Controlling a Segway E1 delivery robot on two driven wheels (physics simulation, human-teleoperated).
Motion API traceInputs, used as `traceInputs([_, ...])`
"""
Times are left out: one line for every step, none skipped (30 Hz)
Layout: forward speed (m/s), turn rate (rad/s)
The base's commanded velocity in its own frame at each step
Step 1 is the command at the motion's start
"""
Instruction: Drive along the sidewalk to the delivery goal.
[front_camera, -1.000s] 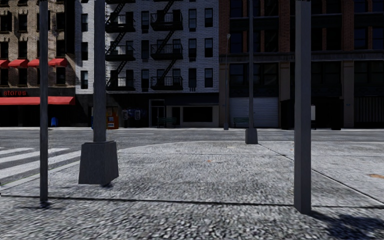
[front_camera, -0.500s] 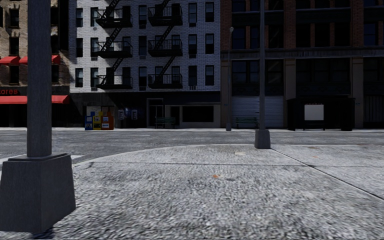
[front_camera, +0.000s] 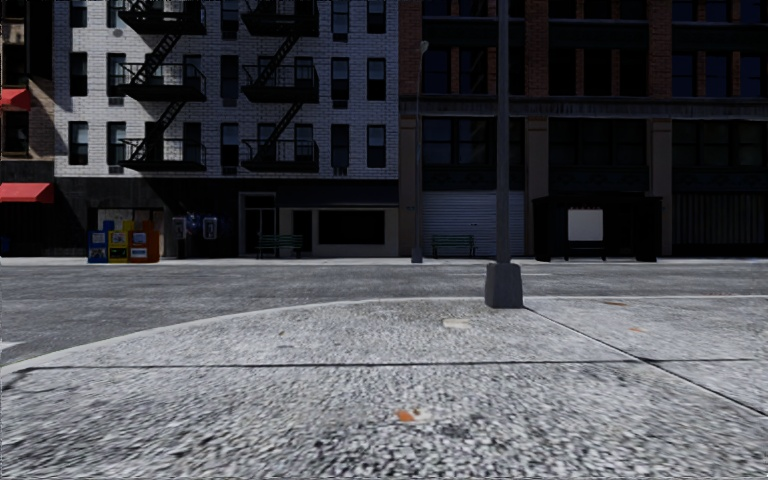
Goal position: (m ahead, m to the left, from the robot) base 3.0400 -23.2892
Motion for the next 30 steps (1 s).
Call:
traceInputs([2.0, -1.04])
traceInputs([2.0, -1.04])
traceInputs([2.0, -1.04])
traceInputs([2.0, -1.04])
traceInputs([2.0, -1.04])
traceInputs([2.0, -1.05])
traceInputs([2.0, -1.05])
traceInputs([2.0, -1.05])
traceInputs([2.0, -1.05])
traceInputs([2.0, -1.05])
traceInputs([2.0, -1.05])
traceInputs([2.0, -1.05])
traceInputs([2.0, -1.05])
traceInputs([2.0, -1.05])
traceInputs([2.0, -1.05])
traceInputs([2.0, -1.05])
traceInputs([2.0, -1.05])
traceInputs([2.0, -1.05])
traceInputs([2.0, -1.05])
traceInputs([2.0, -1.05])
traceInputs([2.0, -1.05])
traceInputs([2.0, -1.05])
traceInputs([2.0, -1.05])
traceInputs([2.0, -1.05])
traceInputs([2.0, -1.05])
traceInputs([2.0, -1.05])
traceInputs([2.0, -1.05])
traceInputs([2.0, -1.05])
traceInputs([2.0, -1.05])
traceInputs([2.0, -1.05])
